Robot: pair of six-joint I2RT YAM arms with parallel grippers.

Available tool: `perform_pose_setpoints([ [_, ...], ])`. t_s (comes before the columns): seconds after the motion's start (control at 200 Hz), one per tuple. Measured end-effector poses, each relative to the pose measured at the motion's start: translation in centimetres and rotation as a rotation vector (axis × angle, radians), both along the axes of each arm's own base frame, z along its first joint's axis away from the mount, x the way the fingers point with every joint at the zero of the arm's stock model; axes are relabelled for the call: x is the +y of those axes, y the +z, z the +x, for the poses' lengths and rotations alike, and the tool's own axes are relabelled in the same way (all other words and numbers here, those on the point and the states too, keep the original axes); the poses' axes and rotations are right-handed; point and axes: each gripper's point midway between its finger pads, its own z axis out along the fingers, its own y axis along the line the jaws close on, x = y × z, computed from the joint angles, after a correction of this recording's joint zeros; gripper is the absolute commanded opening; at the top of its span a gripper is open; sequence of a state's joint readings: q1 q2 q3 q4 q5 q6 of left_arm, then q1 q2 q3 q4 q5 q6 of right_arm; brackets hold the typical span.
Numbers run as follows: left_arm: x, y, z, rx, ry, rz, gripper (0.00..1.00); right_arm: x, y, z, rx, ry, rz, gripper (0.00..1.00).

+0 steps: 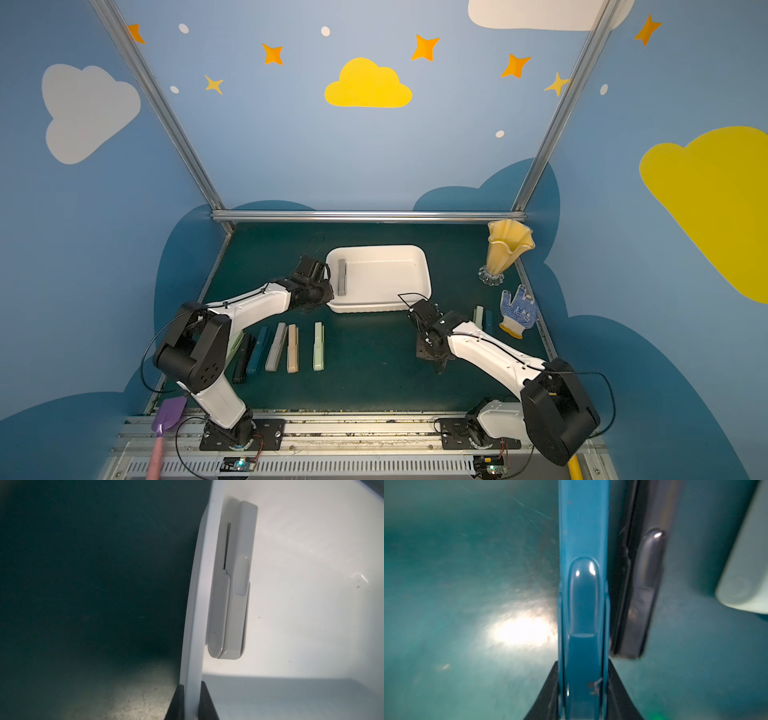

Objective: Put the pruning pliers into the storage box
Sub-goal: Pick up the pruning pliers from the center of the board.

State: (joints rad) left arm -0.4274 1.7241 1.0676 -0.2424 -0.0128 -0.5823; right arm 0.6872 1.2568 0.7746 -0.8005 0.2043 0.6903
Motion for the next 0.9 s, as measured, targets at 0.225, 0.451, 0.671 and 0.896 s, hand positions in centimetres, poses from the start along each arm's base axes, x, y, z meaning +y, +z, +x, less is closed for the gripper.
perform_pose_setpoints([
  [0.225,-0.2,-0.1,0.2,-0.001,-0.002,-0.004,0.13,1.4,5.5,1.5,-0.075,0.03,0.053,0.23],
  [0.451,-0.2,-0.1,0.3,-0.001,-0.002,-0.004,0.13,2.8,9.5,2.9,-0.139,0.096,0.089,0.25],
  [0.671,-0.2,-0.1,0.3,-0.002,-0.002,-0.005,0.13,6.9,12.4,7.1,-0.184,0.203,0.114,0.24],
  [0.896,-0.3,-0.1,0.4,-0.011,-0.002,-0.014,0.13,12.8,10.8,12.3,-0.17,0.28,0.167,0.23],
])
